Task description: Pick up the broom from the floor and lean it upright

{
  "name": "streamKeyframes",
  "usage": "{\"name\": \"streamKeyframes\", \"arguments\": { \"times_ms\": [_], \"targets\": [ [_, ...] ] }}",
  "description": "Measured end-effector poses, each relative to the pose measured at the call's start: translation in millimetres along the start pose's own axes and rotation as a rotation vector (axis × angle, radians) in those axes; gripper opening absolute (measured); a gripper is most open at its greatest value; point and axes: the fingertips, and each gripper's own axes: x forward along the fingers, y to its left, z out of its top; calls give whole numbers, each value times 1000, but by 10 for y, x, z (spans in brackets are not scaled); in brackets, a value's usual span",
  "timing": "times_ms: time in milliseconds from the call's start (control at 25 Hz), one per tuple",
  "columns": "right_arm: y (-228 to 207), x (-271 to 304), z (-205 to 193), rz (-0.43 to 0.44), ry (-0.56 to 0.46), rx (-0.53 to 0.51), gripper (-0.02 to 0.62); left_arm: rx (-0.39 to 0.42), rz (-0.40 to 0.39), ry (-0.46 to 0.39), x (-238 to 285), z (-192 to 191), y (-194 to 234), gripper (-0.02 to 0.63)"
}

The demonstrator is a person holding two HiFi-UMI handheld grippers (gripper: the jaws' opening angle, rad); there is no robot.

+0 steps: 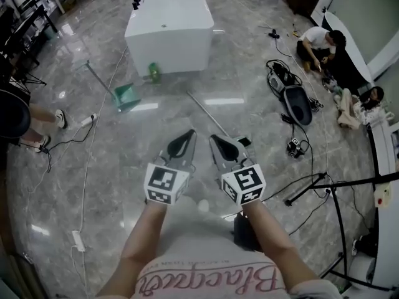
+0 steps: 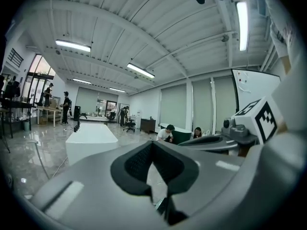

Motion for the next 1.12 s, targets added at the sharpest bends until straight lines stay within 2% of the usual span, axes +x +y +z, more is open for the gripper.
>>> {"name": "streamKeyframes", "arguments": {
  "times_ms": [120,320,800,1120],
  "targets": [
    [-84,122,-88,14,25,35,2,-9,25,4,71,-25,139,-1],
    [-265,426,-106,15,52,35,2,-48,40,3,351,-33,469,-2],
    [-766,1649,111,-58,77,30,2,-55,-66,45,1273,-53,1512,-2],
    [-937,2128,78,-78,102,43,2,-60,-118,72,1645,-89,1851,0]
  ]
}}
